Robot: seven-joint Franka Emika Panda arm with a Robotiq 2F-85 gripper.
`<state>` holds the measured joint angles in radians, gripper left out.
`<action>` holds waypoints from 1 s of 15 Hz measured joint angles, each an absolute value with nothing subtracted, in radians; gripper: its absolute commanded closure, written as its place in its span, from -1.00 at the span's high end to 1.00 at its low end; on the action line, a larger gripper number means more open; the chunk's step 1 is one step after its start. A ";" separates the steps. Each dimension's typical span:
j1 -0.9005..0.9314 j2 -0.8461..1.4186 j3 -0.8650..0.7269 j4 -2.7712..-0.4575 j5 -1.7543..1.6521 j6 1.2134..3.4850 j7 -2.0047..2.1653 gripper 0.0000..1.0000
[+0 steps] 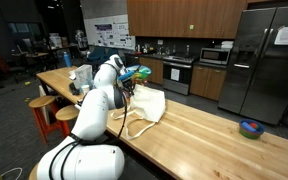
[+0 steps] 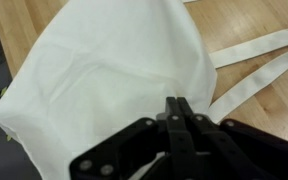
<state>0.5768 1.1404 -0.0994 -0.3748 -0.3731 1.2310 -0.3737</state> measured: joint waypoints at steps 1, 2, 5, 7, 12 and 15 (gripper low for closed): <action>0.576 1.140 -0.099 -0.373 -0.373 1.231 -0.374 -0.98; 0.574 1.139 -0.099 -0.372 -0.373 1.230 -0.375 -0.98; 0.564 1.124 -0.099 -0.371 -0.373 1.215 -0.375 -0.98; 0.552 1.108 -0.099 -0.371 -0.372 1.194 -0.375 -0.98; 0.513 1.069 -0.099 -0.371 -0.371 1.137 -0.375 -0.98; 0.491 1.056 -0.099 -0.371 -0.371 1.111 -0.375 -0.98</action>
